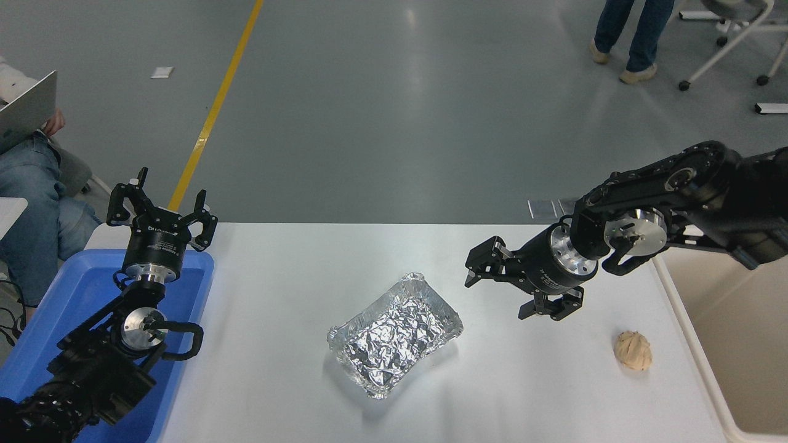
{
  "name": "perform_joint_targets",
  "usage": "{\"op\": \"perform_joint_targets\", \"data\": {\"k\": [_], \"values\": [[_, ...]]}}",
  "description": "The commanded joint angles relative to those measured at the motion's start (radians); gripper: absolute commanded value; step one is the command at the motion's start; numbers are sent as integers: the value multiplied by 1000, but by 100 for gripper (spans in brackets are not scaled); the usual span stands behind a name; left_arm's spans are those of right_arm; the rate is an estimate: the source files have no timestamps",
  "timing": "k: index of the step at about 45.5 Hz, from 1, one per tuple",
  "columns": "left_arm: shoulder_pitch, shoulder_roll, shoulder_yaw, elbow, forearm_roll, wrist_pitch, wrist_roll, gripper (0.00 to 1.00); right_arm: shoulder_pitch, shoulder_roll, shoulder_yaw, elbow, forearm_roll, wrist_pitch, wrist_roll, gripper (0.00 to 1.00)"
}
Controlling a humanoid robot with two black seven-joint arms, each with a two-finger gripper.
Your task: Pick up foil plate and place in dustbin
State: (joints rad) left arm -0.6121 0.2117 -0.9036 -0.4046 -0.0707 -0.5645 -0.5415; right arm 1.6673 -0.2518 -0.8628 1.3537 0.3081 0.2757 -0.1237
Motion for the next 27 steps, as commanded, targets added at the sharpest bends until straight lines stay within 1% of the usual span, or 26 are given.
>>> {"op": "perform_joint_targets", "data": {"k": [1, 9, 19, 27], "values": [[0, 0, 0, 0, 0, 0, 0, 99, -138, 23, 103, -30, 5, -139, 3, 100], [0, 0, 0, 0, 0, -2, 0, 99, -262, 49, 206, -84, 5, -219, 4, 100], [0, 0, 0, 0, 0, 0, 0, 99, -322, 75, 242, -126, 5, -246, 4, 100], [0, 0, 0, 0, 0, -2, 0, 99, -403, 150, 265, -202, 3, -292, 6, 100]]}}
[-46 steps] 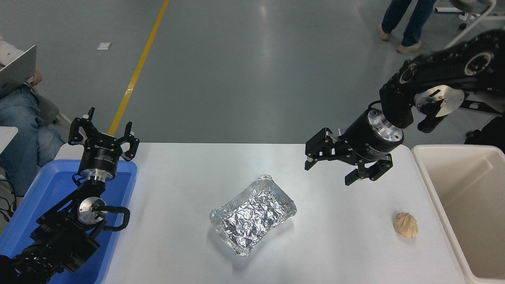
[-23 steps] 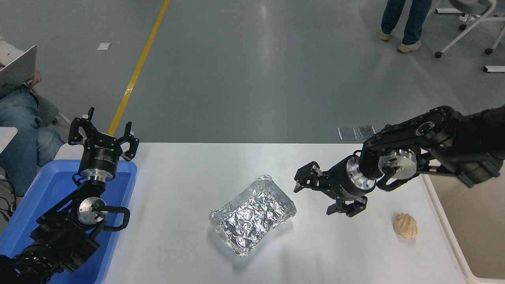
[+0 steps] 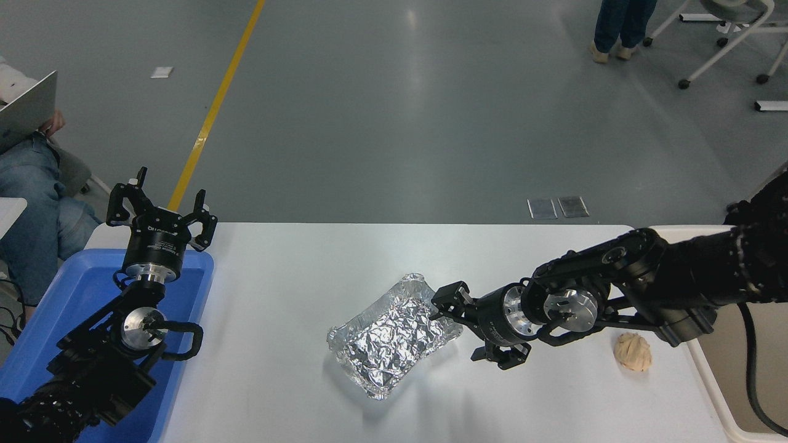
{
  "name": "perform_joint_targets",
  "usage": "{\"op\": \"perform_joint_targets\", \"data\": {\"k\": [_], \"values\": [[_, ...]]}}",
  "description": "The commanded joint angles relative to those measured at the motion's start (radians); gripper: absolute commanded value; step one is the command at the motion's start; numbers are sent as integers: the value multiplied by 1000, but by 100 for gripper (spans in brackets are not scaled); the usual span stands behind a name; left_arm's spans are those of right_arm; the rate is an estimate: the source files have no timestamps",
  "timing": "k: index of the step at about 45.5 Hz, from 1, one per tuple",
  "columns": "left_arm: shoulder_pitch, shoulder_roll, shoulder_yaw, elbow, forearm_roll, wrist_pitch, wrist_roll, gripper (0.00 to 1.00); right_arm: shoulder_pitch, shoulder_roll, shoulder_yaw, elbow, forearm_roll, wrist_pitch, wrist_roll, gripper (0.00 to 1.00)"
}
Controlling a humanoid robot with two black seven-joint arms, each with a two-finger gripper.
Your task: Pick up foil plate and place in dustbin
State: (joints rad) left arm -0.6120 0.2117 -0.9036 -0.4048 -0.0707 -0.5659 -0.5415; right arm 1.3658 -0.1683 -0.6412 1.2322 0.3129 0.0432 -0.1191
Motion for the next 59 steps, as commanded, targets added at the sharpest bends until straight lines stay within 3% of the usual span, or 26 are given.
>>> {"op": "perform_joint_targets", "data": {"k": [1, 18, 23, 30, 39, 47, 56, 59], "values": [[0, 0, 0, 0, 0, 0, 0, 99, -108, 73, 43, -88, -2, -66, 1, 100], [0, 0, 0, 0, 0, 1, 0, 99, -208, 130, 48, -209, -5, -106, 3, 96], [0, 0, 0, 0, 0, 0, 0, 99, -220, 130, 46, -209, -20, -132, 4, 83], [0, 0, 0, 0, 0, 1, 0, 99, -223, 130, 46, -209, -20, -151, 6, 54], [0, 0, 0, 0, 0, 1, 0, 99, -223, 136, 46, -212, -37, -157, 7, 24], [0, 0, 0, 0, 0, 1, 0, 99, -221, 138, 46, -211, -37, -157, 9, 19], [0, 0, 0, 0, 0, 1, 0, 99, -217, 138, 46, -206, -78, -155, 7, 0], [0, 0, 0, 0, 0, 0, 0, 99, -212, 139, 46, -201, -81, -154, 7, 0]]}}
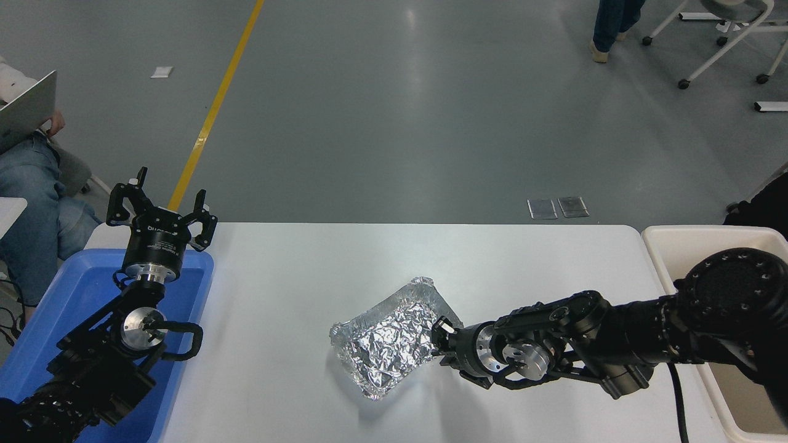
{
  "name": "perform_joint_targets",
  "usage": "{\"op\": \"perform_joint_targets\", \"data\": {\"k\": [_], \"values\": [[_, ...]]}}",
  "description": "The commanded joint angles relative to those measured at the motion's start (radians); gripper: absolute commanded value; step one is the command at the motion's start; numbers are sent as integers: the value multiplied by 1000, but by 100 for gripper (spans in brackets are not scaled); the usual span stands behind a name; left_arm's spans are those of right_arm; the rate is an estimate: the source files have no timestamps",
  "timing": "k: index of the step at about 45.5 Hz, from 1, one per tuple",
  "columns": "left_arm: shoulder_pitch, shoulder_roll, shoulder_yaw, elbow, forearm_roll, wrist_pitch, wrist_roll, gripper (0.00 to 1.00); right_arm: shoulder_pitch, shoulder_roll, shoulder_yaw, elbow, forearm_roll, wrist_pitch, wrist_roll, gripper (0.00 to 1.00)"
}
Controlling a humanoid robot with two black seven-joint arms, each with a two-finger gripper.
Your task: Pick up foil plate and place in dustbin
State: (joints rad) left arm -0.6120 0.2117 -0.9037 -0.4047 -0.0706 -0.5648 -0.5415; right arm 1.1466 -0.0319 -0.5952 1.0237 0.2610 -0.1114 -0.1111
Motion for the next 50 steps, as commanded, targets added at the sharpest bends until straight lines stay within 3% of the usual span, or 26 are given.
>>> {"op": "perform_joint_targets", "data": {"k": [1, 18, 38, 50], "values": [[0, 0, 0, 0, 0, -1, 0, 99, 10, 3, 0, 9, -29, 2, -1, 0], [0, 0, -1, 0, 0, -1, 0, 99, 96, -11, -49, 27, -31, 27, -2, 0], [0, 0, 0, 1, 0, -1, 0, 99, 488, -241, -147, 38, -40, 341, -10, 0], [0, 0, 0, 0, 0, -1, 0, 99, 645, -364, -150, 46, -39, 441, -13, 0]]}}
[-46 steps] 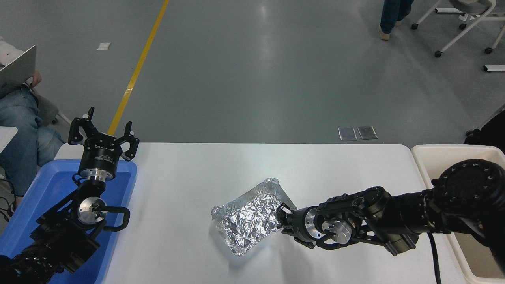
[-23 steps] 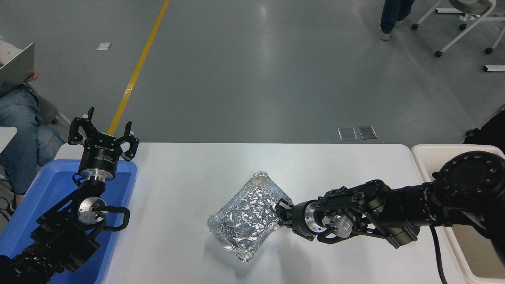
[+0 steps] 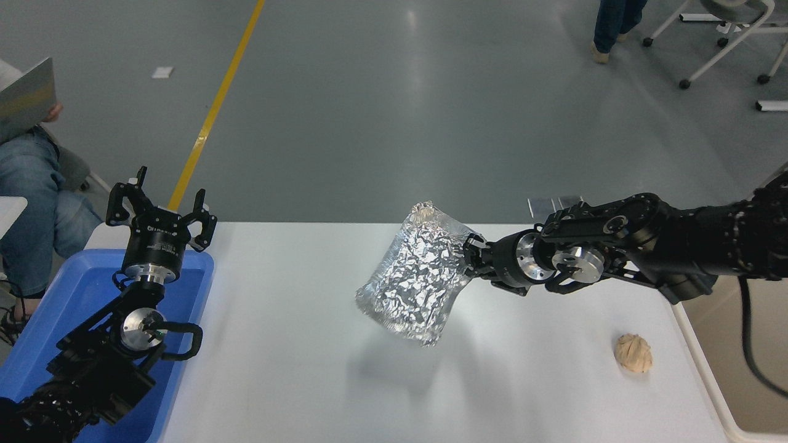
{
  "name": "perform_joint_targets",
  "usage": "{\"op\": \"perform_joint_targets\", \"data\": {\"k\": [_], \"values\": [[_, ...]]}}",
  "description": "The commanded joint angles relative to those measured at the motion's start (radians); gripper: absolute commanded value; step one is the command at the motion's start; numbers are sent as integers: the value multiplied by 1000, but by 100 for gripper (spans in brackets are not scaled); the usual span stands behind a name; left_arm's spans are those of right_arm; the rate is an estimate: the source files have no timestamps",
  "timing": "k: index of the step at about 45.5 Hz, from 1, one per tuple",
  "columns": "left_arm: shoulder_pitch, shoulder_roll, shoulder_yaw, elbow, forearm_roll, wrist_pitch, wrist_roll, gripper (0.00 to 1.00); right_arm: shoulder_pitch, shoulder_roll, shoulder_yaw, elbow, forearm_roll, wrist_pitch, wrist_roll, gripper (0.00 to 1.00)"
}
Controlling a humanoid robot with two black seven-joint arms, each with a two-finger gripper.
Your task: Pick up foil plate and place in dustbin
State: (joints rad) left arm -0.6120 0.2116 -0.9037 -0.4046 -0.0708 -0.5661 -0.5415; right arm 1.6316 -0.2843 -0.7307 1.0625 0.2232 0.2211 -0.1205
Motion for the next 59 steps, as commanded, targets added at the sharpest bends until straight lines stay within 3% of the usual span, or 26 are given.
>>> {"op": "perform_joint_targets", "data": {"k": [1, 35, 44, 59], "values": [[0, 0, 0, 0, 0, 0, 0, 99, 169, -121, -15, 8, -1, 113, -4, 0], [0, 0, 0, 0, 0, 0, 0, 99, 269, -202, -70, -4, -10, 150, -4, 0], [0, 0, 0, 0, 0, 0, 0, 99, 222, -220, -165, -90, 8, 130, -5, 0], [0, 0, -1, 0, 0, 0, 0, 99, 16, -343, -179, -309, 10, 110, -5, 0]]}}
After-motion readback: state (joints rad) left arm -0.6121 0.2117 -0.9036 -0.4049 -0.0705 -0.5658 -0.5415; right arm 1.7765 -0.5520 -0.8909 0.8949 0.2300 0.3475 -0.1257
